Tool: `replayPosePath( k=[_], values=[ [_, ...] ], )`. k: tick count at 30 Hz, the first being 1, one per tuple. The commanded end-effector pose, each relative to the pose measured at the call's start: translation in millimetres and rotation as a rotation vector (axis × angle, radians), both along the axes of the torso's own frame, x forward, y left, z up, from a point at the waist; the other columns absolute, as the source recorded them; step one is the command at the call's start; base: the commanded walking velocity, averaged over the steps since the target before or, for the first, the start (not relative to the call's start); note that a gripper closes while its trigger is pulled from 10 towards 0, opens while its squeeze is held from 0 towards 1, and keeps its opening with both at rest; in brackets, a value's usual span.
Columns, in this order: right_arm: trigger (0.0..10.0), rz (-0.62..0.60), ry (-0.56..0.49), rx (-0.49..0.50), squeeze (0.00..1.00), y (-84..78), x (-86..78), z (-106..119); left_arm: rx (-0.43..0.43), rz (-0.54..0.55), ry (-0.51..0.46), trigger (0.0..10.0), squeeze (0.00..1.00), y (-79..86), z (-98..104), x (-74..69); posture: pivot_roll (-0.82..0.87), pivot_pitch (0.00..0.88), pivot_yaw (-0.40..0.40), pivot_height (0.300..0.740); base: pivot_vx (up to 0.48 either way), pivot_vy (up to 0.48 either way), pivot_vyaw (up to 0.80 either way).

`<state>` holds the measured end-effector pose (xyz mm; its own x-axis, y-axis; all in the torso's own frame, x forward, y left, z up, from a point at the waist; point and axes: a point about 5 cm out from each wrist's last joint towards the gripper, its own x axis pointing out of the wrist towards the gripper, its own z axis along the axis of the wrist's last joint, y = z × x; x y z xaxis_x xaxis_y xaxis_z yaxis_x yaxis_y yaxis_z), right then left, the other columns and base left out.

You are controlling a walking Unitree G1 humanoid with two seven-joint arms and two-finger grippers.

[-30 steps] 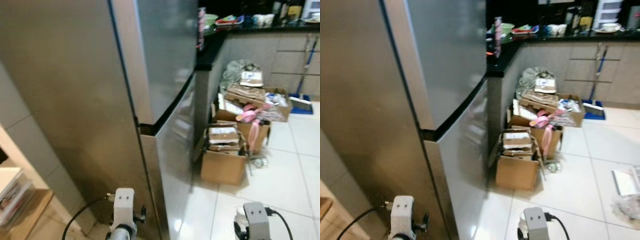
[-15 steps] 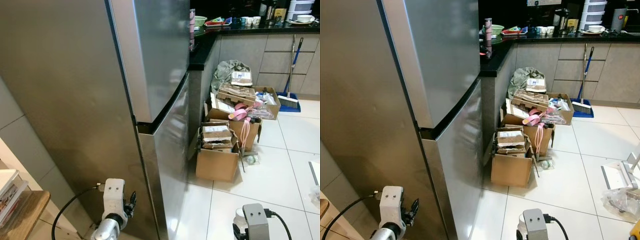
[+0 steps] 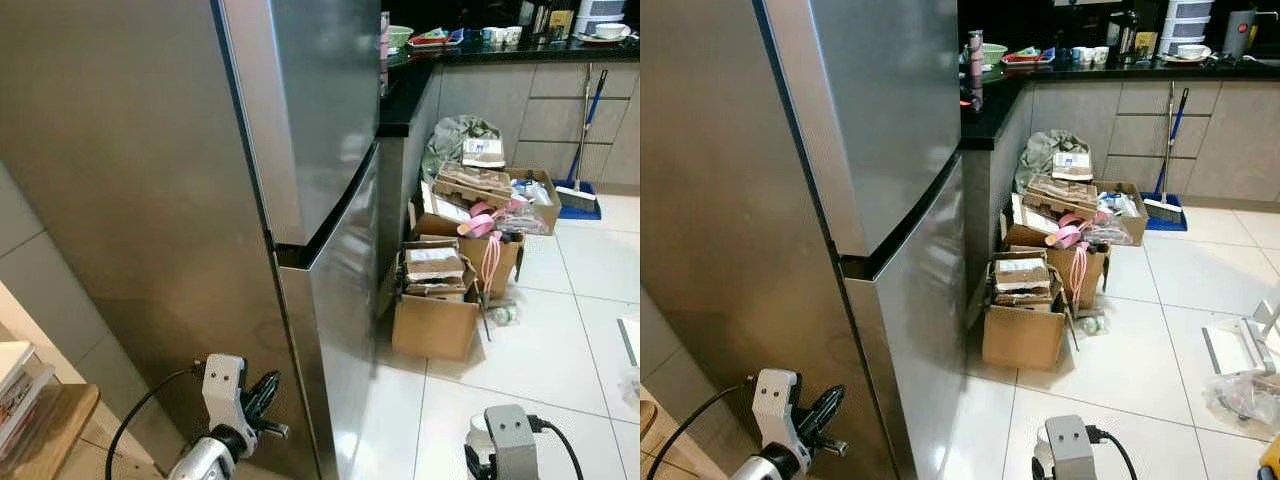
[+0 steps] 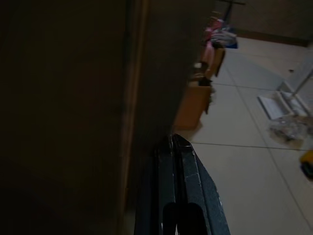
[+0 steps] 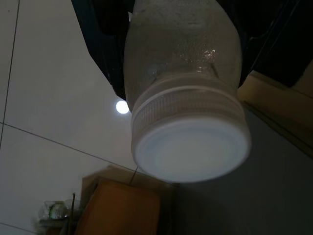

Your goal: Restocking fridge

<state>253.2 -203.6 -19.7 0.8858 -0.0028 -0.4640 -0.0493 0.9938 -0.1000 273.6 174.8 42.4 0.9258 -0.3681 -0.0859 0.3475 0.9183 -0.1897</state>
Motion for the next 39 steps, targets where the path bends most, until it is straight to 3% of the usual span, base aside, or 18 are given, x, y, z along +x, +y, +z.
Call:
replayPosePath(
  k=[1, 8, 12, 13, 14, 15, 22, 33, 39],
  values=[
    [10.0, 0.006, -0.010, -0.006, 0.00, 0.1, 2.8, 3, -0.009, -0.005, -0.021, 0.0, 0.00, -2.7, 1, -2.5, -0.10, 0.058, 0.045, 0.740, 0.000, 0.000, 0.00],
    [10.0, 0.025, -0.009, -0.008, 0.00, 3.8, 4.2, 3, -0.051, -0.001, -0.073, 0.0, 0.00, -6.0, 13, 6.0, -0.11, 0.049, 0.042, 0.740, 0.000, 0.000, 0.00],
    [10.0, 0.024, -0.015, -0.007, 0.00, 4.3, 5.8, 4, -0.010, 0.027, -0.103, 0.4, 0.00, -4.6, 18, 12.9, -0.11, 0.041, 0.047, 0.740, 0.000, 0.000, 0.00],
    [10.0, 0.024, -0.017, -0.006, 0.00, 4.4, 6.1, 4, 0.012, 0.043, -0.116, 8.4, 0.00, -4.0, 21, 15.8, -0.11, 0.039, 0.047, 0.740, 0.000, 0.000, 0.00],
    [10.0, 0.023, -0.018, -0.006, 0.00, 4.4, 6.1, 4, 0.025, 0.052, -0.123, 8.4, 0.00, -3.6, 22, 17.5, -0.11, 0.039, 0.047, 0.740, 0.000, 0.000, 0.00],
    [10.0, 0.024, -0.018, -0.006, 0.00, 4.4, 6.1, 4, 0.038, 0.061, -0.126, 10.0, 0.00, -3.3, 23, 19.5, -0.11, 0.036, 0.046, 0.740, 0.000, 0.000, 0.00],
    [10.0, 0.029, -0.019, -0.009, 0.00, 4.1, 5.0, 4, 0.099, 0.135, -0.142, 10.0, 0.00, 1.3, 27, 28.6, -0.11, 0.039, 0.039, 0.740, 0.000, 0.000, 0.00],
    [10.0, 0.061, -0.016, -0.017, 0.00, 4.5, 4.6, 5, 0.117, 0.265, -0.089, 10.0, 0.00, 3.4, 23, 40.8, -0.11, 0.041, 0.016, 0.740, 0.000, 0.000, 0.00],
    [10.0, 0.075, -0.025, -0.018, 0.00, 5.9, 8.5, 8, 0.101, 0.275, -0.074, 10.0, 0.00, -2.6, 27, 50.2, -0.10, 0.046, -0.003, 0.740, 0.000, 0.000, 0.00]
  ],
)
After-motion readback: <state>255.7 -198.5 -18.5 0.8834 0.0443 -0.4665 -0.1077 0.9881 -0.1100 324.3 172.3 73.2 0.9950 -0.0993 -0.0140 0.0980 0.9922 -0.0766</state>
